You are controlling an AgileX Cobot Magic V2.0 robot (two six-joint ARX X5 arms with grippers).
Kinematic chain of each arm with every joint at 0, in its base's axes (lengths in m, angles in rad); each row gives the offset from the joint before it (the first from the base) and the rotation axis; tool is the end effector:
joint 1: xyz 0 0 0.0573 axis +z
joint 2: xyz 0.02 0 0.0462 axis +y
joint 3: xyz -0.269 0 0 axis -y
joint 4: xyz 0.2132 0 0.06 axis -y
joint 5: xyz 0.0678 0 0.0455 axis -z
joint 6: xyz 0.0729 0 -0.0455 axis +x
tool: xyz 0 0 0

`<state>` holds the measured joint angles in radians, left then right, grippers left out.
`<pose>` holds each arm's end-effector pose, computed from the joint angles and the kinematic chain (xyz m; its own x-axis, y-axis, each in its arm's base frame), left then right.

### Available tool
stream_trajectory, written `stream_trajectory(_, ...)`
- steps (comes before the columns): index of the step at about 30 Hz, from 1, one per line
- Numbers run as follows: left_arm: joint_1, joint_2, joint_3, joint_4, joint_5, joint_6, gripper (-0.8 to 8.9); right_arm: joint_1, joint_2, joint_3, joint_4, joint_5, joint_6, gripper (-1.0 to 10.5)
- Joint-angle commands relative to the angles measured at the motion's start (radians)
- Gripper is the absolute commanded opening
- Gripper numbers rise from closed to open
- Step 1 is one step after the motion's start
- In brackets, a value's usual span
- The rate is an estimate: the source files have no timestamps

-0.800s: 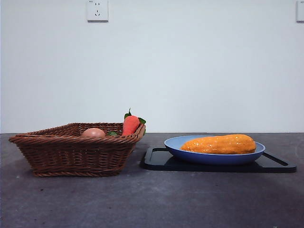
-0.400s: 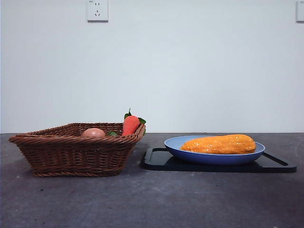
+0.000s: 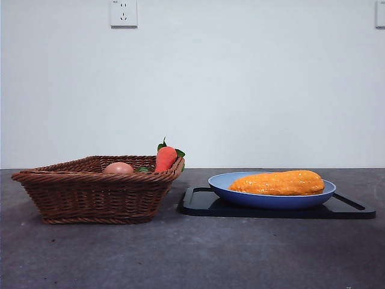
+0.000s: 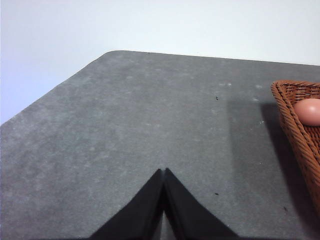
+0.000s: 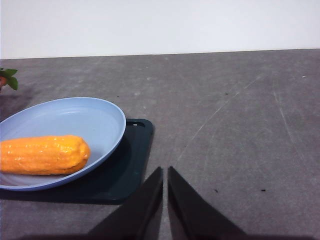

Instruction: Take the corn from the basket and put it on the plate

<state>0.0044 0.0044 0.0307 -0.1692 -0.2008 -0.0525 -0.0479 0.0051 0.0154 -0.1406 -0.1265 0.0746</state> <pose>0.1003 0.0150 0.1504 0.9690 0.2037 -0.1396 -0.2089 0.9776 -0.0236 0.1028 0.0043 0.1489 0.9885 0.0789 -0.1289 -0.0676 0.9936 0.0902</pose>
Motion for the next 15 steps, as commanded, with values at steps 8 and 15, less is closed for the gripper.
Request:
stream_trajectory(8, 0.003, -0.002, -0.027, 0.007, 0.002, -0.008, 0.04, -0.002, -0.002, -0.006, 0.048, 0.004, -0.009, 0.0)
stream_trajectory(15, 0.003, -0.002, -0.027, 0.007, 0.002, -0.008, 0.04, -0.002, -0.002, -0.006, 0.048, 0.004, -0.009, 0.0)
